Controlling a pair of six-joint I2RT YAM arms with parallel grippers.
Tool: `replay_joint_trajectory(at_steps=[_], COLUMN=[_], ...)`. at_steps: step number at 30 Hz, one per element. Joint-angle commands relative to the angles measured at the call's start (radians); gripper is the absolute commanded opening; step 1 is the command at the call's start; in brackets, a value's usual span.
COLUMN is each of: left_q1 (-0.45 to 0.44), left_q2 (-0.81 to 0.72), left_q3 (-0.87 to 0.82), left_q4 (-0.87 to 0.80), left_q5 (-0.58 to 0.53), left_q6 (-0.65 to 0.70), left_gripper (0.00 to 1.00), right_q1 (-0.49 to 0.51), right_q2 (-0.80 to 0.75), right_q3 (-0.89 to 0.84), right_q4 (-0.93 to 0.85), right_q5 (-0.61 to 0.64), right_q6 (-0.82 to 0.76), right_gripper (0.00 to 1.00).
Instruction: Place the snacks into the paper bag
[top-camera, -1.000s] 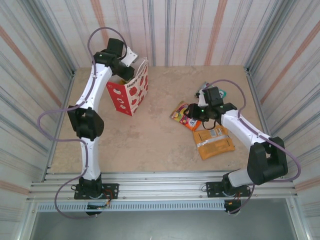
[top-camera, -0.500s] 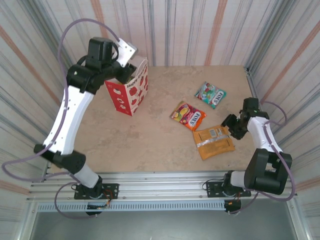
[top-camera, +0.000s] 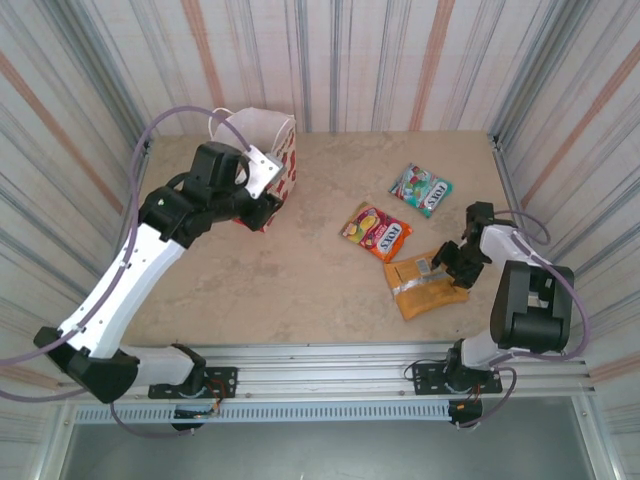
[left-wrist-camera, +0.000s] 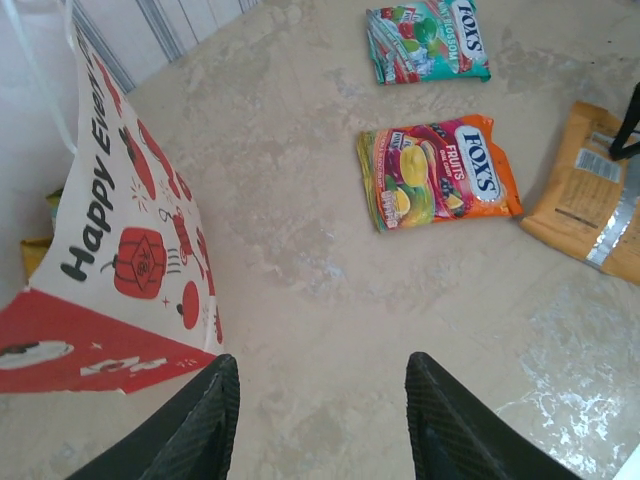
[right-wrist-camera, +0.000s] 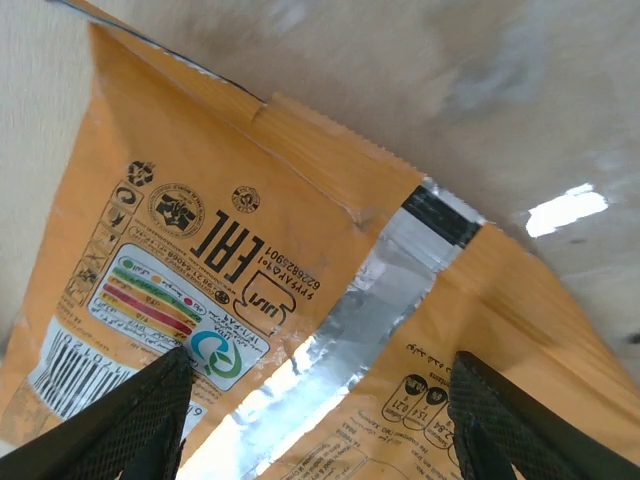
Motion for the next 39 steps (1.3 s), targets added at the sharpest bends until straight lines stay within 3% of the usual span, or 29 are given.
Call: replay_joint_trajectory(at_steps=[1,10,15,18,22,25,29,33,39], left_q1=[-0.003,-0.015,-0.073,-0.140,-0.221,-0.226,-0.226,-0.225,-0.206], left_q2=[-0.063,-0.124,-0.116,-0.098,-0.055,0.012,0.144,0.293,0.522], left_q3=[-0.040,-0.115,-0.148,-0.165,-0.238,-0.295,-0.292,-0.242,-0.173], left_q4=[0.034,0.056,0.070,0.090,0.209,0.305,0.365,0.407,0.471], left_q5=[0.014,0.124,0.158,0.172,0.233,0.286,0.330,0.384,0.508], left_q6=[-0.044,-0.101,-0.169,-0.246,-0.364,-0.464,-0.489,-0.489,-0.512], left_gripper=[0.48,0.48,0.48,0.48,0.48,0.48,0.49,0.56,0.57], right_q1=[0.080,0.385,0.482,0.478,0.437,0.415,0.411,0.410,0.409], right_q2=[0.031,0.070,0.023,-0.064,-0.212,-0.331,-0.441,-0.488,-0.476], right_q3=[-0.025,0.044,0.170,0.190,0.088,-0.031,-0.153,-0.241,-0.332], right_q4=[0.025,0.130,0.043,-0.013,0.010,0.046,0.051,0.041,0.127], right_q5=[-0.033,-0.071,0.000,0.022,-0.053,-0.103,-0.126,-0.139,-0.172], right_q6=[0.024,0.128,0.115,0.129,0.215,0.301,0.373,0.412,0.434], right_gripper=[0.69,0.68,0.67,0.65,0.60,0.60,0.60,0.60,0.59])
